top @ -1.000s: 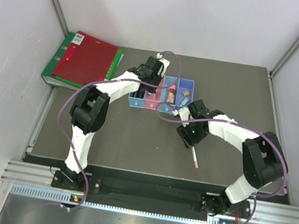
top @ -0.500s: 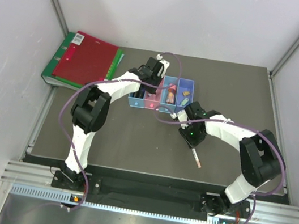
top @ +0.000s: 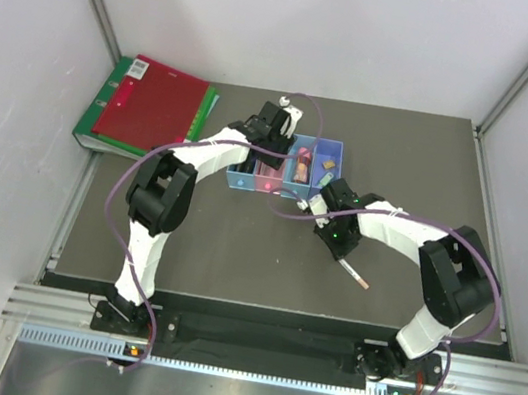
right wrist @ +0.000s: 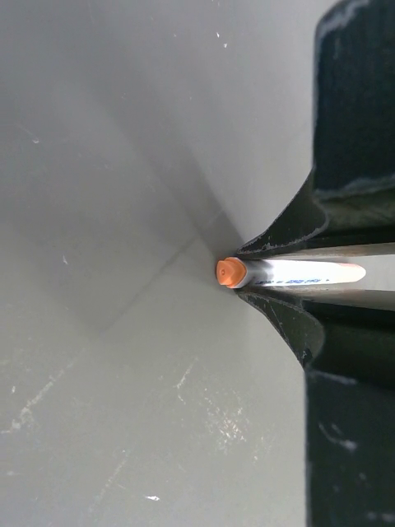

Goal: Sort the stationery into containers
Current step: Place the pen in the storage box, then pick up the pen from the center of the board.

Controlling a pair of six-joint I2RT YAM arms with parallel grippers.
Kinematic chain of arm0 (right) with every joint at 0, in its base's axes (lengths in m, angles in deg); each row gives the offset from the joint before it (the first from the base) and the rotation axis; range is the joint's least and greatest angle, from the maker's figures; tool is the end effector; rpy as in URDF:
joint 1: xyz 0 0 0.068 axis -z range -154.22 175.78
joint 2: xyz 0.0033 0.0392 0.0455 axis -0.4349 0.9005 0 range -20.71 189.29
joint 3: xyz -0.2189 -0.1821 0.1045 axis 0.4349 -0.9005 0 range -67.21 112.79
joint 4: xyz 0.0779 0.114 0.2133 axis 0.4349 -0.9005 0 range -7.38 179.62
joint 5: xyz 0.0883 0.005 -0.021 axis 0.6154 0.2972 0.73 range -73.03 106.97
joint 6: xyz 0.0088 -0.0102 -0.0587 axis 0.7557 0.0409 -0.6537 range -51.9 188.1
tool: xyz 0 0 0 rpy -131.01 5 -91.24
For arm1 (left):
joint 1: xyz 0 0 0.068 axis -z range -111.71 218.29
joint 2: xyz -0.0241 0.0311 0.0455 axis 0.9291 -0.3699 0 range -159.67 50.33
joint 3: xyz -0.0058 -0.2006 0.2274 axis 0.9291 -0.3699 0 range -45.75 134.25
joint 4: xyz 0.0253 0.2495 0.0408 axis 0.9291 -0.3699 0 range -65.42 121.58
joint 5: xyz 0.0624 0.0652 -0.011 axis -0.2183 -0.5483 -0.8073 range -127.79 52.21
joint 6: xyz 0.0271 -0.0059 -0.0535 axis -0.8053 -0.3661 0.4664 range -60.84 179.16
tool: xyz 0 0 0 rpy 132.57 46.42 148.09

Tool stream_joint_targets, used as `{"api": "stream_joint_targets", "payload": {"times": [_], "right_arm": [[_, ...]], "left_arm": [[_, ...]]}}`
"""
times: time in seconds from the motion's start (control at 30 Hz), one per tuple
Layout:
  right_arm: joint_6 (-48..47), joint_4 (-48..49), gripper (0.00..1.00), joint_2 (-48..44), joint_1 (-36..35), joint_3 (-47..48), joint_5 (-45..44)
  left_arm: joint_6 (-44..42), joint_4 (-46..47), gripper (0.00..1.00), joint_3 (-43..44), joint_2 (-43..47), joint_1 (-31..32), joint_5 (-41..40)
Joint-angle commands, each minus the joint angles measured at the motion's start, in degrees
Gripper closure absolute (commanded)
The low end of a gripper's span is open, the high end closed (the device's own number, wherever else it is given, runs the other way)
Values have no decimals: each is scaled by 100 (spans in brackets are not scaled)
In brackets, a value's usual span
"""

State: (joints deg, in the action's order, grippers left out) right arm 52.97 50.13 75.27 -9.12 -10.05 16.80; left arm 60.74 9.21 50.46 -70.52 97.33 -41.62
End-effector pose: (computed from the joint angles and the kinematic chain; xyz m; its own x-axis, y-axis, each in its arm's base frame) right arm 0.2439 0.1699 0.1893 -0.6260 -0.7550 -0.1949 -0.7615 0.6458 -0.0557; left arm 0.4323 -0.2366 0.2359 -0.6517 0.3302 -0.6829 0.4266 0.9040 0.0300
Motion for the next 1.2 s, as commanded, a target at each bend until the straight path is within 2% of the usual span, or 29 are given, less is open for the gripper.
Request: {"api": "stream_joint_targets", "payload": {"times": [0.0,0.2,0.53,0.83,1.0,1.03,1.17], "right_arm": [[72,2,100,26,-123,128,43],[64,-147,100,-308,-123,233,52],[-77,-349,100,-941,44,681,60],[221,-499,100,-1293,386,2016,192],[467,-350,100,-1188,694,3062,271],[494,-306,100,-1161,703,3220,254],[634,-200,100,-889,747,4107,236]], "left_arm": [[-44,163,47,-93,431,-74,-117],[-175,145,47,-382,1248,-135,-56],[-1195,-452,47,-1086,3074,-170,-117],[-1564,-426,46,-1780,4333,-144,278],[-1810,-461,47,-1860,4431,-56,357],[-1950,-452,47,-1860,4431,-13,566],[-2451,-321,47,-1903,4404,181,533]]}}
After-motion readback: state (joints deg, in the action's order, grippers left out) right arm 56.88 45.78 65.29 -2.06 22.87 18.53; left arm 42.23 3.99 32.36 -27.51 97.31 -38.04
